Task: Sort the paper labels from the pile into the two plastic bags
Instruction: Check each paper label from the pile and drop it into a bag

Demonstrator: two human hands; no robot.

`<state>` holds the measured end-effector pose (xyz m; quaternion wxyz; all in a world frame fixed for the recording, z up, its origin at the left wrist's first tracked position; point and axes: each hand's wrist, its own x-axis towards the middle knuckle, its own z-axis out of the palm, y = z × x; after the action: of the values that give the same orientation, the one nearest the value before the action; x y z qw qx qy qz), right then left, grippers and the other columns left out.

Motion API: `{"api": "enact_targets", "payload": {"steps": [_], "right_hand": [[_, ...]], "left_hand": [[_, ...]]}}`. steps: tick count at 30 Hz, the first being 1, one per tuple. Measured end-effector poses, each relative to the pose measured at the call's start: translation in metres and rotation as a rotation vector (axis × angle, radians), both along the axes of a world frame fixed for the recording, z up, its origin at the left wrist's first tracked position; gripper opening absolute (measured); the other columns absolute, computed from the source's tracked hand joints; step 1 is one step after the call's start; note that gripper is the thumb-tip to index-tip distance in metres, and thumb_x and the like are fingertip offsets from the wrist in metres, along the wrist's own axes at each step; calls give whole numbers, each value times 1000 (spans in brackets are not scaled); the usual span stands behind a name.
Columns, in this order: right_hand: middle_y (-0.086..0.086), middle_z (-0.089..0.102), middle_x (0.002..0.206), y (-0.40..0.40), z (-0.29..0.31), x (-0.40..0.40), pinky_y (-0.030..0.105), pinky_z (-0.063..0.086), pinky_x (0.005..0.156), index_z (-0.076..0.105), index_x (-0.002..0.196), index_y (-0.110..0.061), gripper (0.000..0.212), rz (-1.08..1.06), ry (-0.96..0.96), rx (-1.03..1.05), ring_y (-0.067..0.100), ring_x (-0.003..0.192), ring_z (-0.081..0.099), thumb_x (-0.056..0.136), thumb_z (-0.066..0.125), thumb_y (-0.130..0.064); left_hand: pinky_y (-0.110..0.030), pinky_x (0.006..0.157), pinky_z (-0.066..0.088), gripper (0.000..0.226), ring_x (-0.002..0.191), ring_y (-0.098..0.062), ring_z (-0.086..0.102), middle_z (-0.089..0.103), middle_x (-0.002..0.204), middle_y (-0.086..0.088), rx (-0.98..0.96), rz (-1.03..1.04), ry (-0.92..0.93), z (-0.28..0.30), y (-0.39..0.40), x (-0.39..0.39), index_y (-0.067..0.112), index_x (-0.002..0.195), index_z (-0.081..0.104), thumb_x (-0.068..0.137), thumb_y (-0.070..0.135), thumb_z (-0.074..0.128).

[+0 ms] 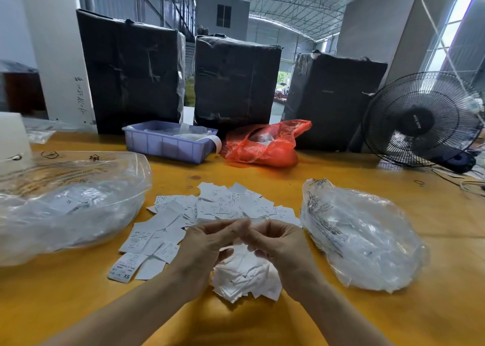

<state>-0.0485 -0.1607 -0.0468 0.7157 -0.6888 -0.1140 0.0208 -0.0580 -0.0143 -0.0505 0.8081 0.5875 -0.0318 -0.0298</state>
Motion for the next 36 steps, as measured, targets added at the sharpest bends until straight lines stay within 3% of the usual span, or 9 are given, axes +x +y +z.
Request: {"api": "enact_targets", "payload": {"steps": [2, 5, 9, 12, 15, 19, 30, 33, 36], "right_hand": [[1, 67, 66, -2, 0, 0, 19, 47, 59, 72, 74, -9, 24, 36, -15, -94, 9, 63, 60, 65, 79, -30], [6, 73, 77, -2, 1, 0, 19, 50, 62, 75, 79, -11, 11, 109, 34, -113, 11, 70, 65, 73, 77, -20], [12, 74, 82, -2, 3, 3, 20, 51, 61, 72, 80, -9, 21, 14, 132, 117, 14, 69, 67, 62, 74, -20], [7, 71, 71, -5, 5, 8, 21, 50, 60, 71, 79, -8, 11, -72, 155, 213, 13, 62, 63, 69, 71, -14], [1, 66, 62, -7, 3, 8, 23, 50, 64, 70, 75, -8, 6, -109, 36, 34, 11, 61, 59, 79, 69, -14], [2, 62, 59, -7, 5, 5, 20, 49, 62, 68, 68, -9, 20, -19, -62, -107, 8, 58, 57, 68, 71, -29], [2, 50, 52, -6, 2, 5, 17, 39, 50, 62, 68, 1, 34, 110, -40, -140, 8, 48, 43, 63, 76, -29], [1, 56, 55, -5, 2, 6, 18, 43, 53, 66, 69, -4, 31, 84, -68, -132, 9, 51, 49, 67, 73, -34], [1, 65, 62, -9, -1, 12, 22, 51, 58, 68, 77, -3, 38, -121, -182, -236, 11, 58, 59, 73, 68, -41]], "left_hand": [[-28, 72, 43, 35, 78, -10, 69, 75, 90, -3, -40, 52, 14, 1, 2, 2, 16, 78, 79, 50, 37, 76], [-24, 65, 48, 20, 65, -7, 66, 75, 84, -2, -96, 146, 48, 0, 5, 9, 14, 69, 77, 55, 28, 74], [-18, 55, 53, 15, 60, -10, 66, 73, 73, -9, -84, 196, 15, -4, 8, 15, 6, 71, 72, 71, 21, 68], [-17, 57, 53, 12, 63, -12, 68, 74, 78, -11, 34, 130, 7, -7, 8, 15, 0, 87, 66, 82, 12, 65], [-21, 64, 54, 43, 77, -15, 72, 75, 91, -7, 155, -15, -17, -8, 10, 15, 9, 106, 60, 68, 21, 76], [-21, 70, 54, 65, 89, -20, 71, 73, 98, -8, 239, -118, -87, -1, 15, 15, 16, 113, 58, 53, 22, 82], [-23, 68, 55, 43, 84, -24, 70, 69, 97, -25, 316, -254, -117, 1, 20, 13, 7, 99, 69, 58, 12, 81], [-20, 64, 52, 29, 74, -18, 68, 72, 82, -17, 351, -237, -125, 2, 21, 14, 12, 85, 75, 57, 18, 82], [-15, 53, 46, 18, 57, -6, 60, 69, 64, -2, 345, -56, -92, 3, 23, 18, 14, 67, 74, 52, 20, 82]]}}
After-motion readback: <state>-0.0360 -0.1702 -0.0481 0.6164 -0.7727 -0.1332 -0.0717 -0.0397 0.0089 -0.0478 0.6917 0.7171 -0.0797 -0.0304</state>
